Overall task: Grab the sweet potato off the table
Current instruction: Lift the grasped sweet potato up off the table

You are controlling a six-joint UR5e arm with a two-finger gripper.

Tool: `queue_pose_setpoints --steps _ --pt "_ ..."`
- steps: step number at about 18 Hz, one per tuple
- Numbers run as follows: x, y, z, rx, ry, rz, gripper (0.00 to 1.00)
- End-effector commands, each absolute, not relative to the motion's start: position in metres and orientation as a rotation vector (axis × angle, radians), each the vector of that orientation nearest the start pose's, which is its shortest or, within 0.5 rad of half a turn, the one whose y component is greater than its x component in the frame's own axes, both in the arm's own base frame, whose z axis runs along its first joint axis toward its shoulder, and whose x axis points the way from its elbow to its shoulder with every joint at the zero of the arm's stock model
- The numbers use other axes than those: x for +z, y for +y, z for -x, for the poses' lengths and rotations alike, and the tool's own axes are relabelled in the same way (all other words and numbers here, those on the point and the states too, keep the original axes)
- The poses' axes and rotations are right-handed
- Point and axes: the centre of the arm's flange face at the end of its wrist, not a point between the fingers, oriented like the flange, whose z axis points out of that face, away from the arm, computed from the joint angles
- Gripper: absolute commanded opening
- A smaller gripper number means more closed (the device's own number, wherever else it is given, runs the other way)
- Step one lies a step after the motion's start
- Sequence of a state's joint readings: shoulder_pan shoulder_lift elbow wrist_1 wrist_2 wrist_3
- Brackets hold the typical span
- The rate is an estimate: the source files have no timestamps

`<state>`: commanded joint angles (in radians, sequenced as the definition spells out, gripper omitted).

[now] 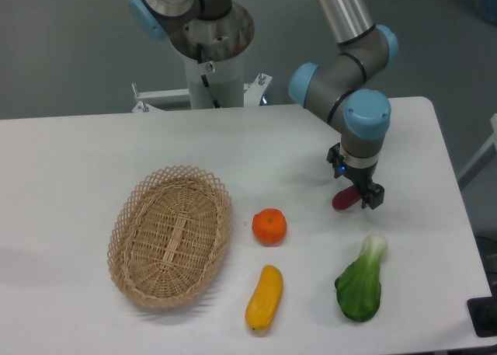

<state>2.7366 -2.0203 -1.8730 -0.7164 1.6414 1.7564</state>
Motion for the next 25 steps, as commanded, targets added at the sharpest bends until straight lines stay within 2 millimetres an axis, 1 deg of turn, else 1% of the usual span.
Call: queue_pose_setpoints --steps 4,5,9,11,13,15,16,17,19,20,22,23,25 --pt "0.192 0.346 0.486 0.190 0.916 3.059 0.17" --pt "0.194 0.346 0.487 0.198 0.916 3.058 0.16" --pt "0.214 0.353 0.496 0.256 0.901 3.034 0.16" --pt "0.246 0.367 0.504 0.328 0.824 2.991 0.16" --pt "0.276 0.375 0.505 0.343 0.727 2.932 0.16" --pt "0.306 0.380 0.502 0.343 0.682 2.885 0.16" --pt "0.316 0.384 0.501 0.337 0.654 2.870 0.17" --pt "0.326 0.392 0.497 0.341 0.616 2.846 0.18" --pt "0.342 0.416 0.487 0.332 0.524 2.785 0.18" --pt "0.355 0.424 0.483 0.335 0.471 2.764 0.19" --pt "0.372 0.430 0.473 0.342 0.387 2.743 0.18" --pt "0.377 0.433 0.467 0.336 0.363 2.733 0.19" --pt "0.391 0.434 0.464 0.346 0.282 2.721 0.19"
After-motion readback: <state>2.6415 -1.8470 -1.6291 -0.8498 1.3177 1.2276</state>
